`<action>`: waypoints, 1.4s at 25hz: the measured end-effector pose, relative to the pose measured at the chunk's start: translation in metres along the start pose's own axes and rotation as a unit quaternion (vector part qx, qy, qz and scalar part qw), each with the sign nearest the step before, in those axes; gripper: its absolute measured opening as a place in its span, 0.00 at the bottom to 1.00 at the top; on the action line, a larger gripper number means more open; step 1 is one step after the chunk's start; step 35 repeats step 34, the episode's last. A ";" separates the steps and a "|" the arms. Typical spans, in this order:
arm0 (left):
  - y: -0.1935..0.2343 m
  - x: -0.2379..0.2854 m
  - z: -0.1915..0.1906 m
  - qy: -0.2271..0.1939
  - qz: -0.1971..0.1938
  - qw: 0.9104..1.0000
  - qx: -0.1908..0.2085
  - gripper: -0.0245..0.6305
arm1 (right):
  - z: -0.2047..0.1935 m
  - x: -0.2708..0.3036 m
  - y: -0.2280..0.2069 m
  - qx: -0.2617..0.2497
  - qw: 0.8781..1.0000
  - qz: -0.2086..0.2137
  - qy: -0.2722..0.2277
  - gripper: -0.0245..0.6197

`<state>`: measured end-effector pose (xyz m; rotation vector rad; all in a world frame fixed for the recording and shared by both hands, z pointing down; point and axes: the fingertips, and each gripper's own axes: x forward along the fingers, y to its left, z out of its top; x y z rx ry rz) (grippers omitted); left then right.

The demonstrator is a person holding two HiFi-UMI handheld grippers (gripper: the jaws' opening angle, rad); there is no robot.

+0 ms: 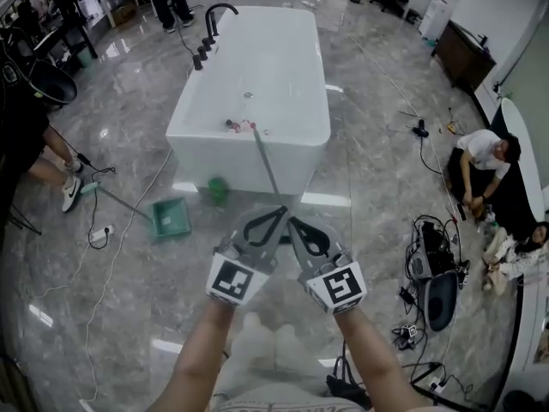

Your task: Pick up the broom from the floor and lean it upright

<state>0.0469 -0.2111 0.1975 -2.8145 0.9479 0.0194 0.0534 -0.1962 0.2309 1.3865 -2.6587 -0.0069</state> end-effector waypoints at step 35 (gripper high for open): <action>-0.032 -0.028 0.127 -0.060 -0.001 0.998 -0.019 0.04 | 0.130 -0.072 0.008 -0.034 0.997 -0.030 -0.059 0.04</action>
